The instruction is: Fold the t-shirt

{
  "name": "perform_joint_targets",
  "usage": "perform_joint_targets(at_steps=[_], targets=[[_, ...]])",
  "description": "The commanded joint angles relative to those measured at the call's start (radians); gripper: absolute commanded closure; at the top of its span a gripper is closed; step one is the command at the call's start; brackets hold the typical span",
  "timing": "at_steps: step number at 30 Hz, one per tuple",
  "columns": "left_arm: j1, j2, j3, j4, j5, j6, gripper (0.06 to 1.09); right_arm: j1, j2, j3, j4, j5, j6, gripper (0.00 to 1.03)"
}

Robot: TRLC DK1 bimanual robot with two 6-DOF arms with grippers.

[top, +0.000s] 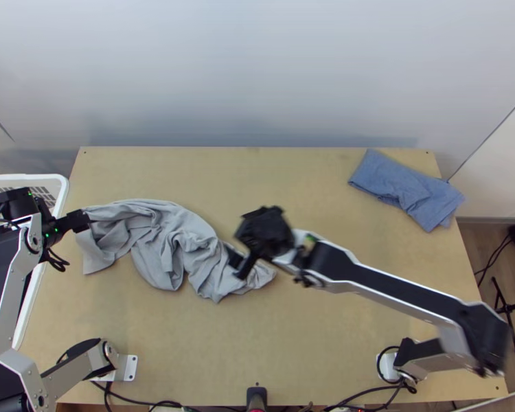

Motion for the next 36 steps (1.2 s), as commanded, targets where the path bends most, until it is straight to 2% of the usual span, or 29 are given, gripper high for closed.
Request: perform_joint_targets(at_steps=[1, 4, 6, 7, 13, 15, 21, 23, 24, 36], targets=[[-0.008, 0.004, -0.002, 0.023, 0.002, -0.001, 0.10, 0.080, 0.234, 0.142, 0.041, 0.022, -0.141, 0.15], [-0.008, 0.010, -0.013, 0.032, 0.002, -0.001, 0.10, 0.079, 0.286, 0.159, 0.066, 0.022, -0.173, 0.18], [-0.008, 0.013, -0.020, 0.046, 0.003, 0.000, 0.10, 0.077, 0.312, 0.183, 0.083, 0.022, -0.173, 0.32], [-0.008, 0.015, -0.020, 0.049, 0.003, 0.002, 0.10, 0.076, 0.323, 0.194, 0.086, 0.022, -0.176, 0.36], [-0.007, 0.030, -0.016, 0.061, 0.008, 0.005, 0.10, 0.079, 0.393, 0.242, 0.084, 0.022, -0.220, 0.36], [-0.007, 0.035, -0.016, 0.067, 0.008, 0.006, 0.10, 0.079, 0.407, 0.249, 0.083, 0.022, -0.226, 0.45], [-0.007, 0.044, -0.011, 0.069, 0.008, 0.008, 0.10, 0.080, 0.453, 0.286, 0.083, 0.022, -0.220, 0.45], [-0.007, 0.044, -0.011, 0.069, 0.008, 0.008, 0.10, 0.080, 0.464, 0.298, 0.084, 0.022, -0.219, 0.56], [-0.007, 0.046, -0.011, 0.069, 0.008, 0.009, 0.10, 0.080, 0.470, 0.306, 0.086, 0.022, -0.219, 0.58], [0.003, 0.059, -0.002, 0.069, 0.010, 0.023, 0.10, 0.076, 0.519, 0.347, 0.081, 0.025, -0.208, 0.58]])
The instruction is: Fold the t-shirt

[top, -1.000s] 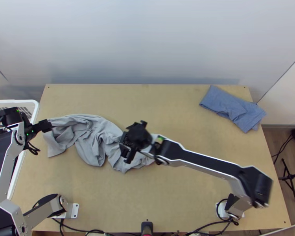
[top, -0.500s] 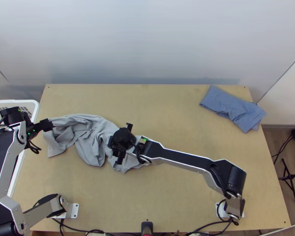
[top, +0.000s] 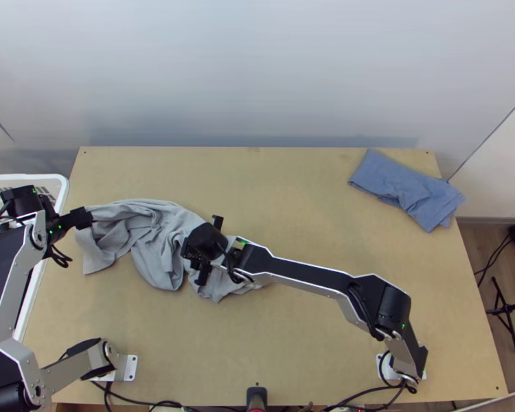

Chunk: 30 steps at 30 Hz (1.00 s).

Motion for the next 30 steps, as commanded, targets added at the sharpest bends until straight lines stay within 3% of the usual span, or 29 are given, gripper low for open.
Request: perform_joint_targets(at_steps=[1, 5, 9, 13, 16, 18, 30], targets=[[0.006, 0.007, 0.008, 0.000, 0.002, 0.011, 0.10, -0.003, 0.027, 0.018, -0.001, 0.003, 0.010, 0.58], [0.006, 0.011, 0.020, 0.000, 0.005, 0.014, 0.10, -0.008, 0.029, 0.014, 0.001, 0.006, 0.010, 0.67], [0.006, 0.027, 0.040, 0.000, 0.006, 0.012, 0.10, -0.013, 0.027, 0.007, 0.002, 0.038, 0.007, 0.68], [0.002, 0.030, 0.054, -0.003, 0.008, 0.012, 0.10, -0.022, 0.019, 0.001, 0.002, 0.049, 0.014, 0.82], [-0.003, 0.034, 0.063, -0.003, 0.008, 0.012, 0.10, -0.023, 0.006, -0.024, 0.002, 0.058, 0.016, 0.83], [-0.003, 0.038, 0.074, -0.008, 0.008, 0.012, 0.10, -0.023, -0.004, -0.038, 0.002, 0.058, 0.016, 0.98], [-0.013, 0.064, 0.158, -0.043, 0.008, 0.005, 0.10, -0.068, -0.188, -0.101, 0.004, 0.084, 0.079, 1.00]])
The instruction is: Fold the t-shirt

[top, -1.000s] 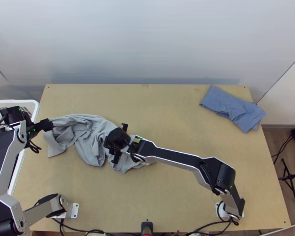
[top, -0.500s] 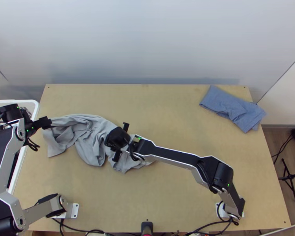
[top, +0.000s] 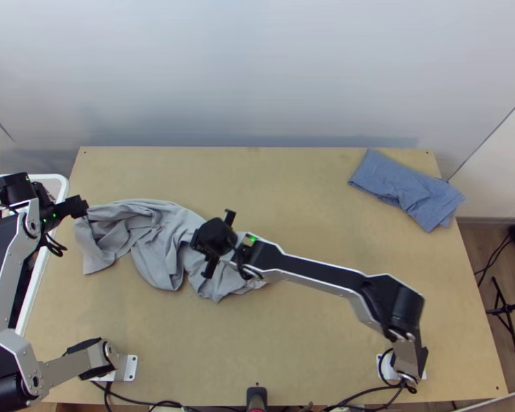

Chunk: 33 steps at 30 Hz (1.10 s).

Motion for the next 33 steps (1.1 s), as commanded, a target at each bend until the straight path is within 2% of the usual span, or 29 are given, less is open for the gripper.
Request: perform_joint_targets(at_steps=[1, 11, 17, 25, 33], targets=[[-0.007, 0.018, 0.050, -0.025, 0.000, -0.007, 0.10, -0.049, -0.123, -0.046, 0.001, 0.025, 0.030, 1.00], [-0.045, 0.022, 0.128, -0.137, 0.063, 0.041, 0.10, -0.224, -0.299, -0.227, 0.033, 0.054, 0.083, 1.00], [-0.123, 0.056, 0.123, -0.280, 0.082, 0.145, 0.10, -0.279, -0.352, -0.310, 0.067, 0.066, 0.102, 1.00], [-0.241, -0.021, 0.016, -0.363, 0.083, 0.397, 0.10, -0.342, -0.390, -0.382, 0.169, 0.069, 0.106, 1.00], [-0.344, -0.151, 0.001, -0.424, 0.085, 0.573, 0.10, -0.452, -0.304, -0.367, 0.212, 0.069, 0.185, 1.00]])
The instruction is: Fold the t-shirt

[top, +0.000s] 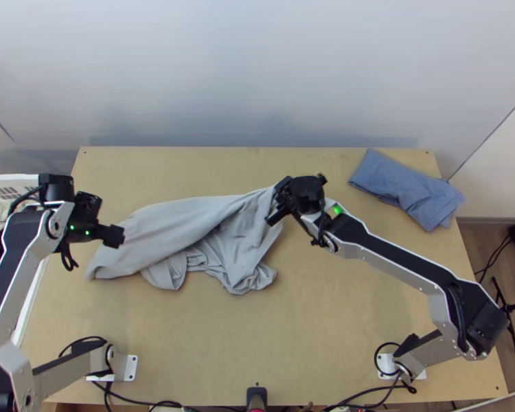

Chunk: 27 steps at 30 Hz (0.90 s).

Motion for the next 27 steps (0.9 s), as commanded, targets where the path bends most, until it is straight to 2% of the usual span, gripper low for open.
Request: perform_joint_targets(at_steps=[1, 4, 9, 17, 20, 27], targets=[[-0.092, -0.105, -0.035, -0.079, 0.002, 0.174, 0.10, -0.097, 0.058, -0.009, 0.062, 0.004, 0.047, 1.00], [-0.103, -0.109, -0.045, -0.135, 0.002, 0.237, 0.10, -0.149, 0.095, 0.001, 0.094, 0.005, 0.047, 1.00], [-0.154, -0.111, -0.104, -0.142, -0.003, 0.332, 0.10, -0.249, 0.155, 0.041, 0.113, 0.007, 0.053, 1.00], [-0.345, -0.071, -0.101, -0.155, -0.003, 0.311, 0.10, -0.392, 0.253, 0.111, 0.113, 0.008, 0.098, 1.00], [-0.391, -0.040, -0.107, -0.110, -0.003, 0.281, 0.10, -0.426, 0.264, 0.111, 0.111, 0.010, 0.102, 1.00], [-0.411, 0.040, -0.176, 0.160, -0.018, 0.248, 0.10, -0.430, 0.234, 0.068, 0.111, 0.010, 0.115, 1.00]])
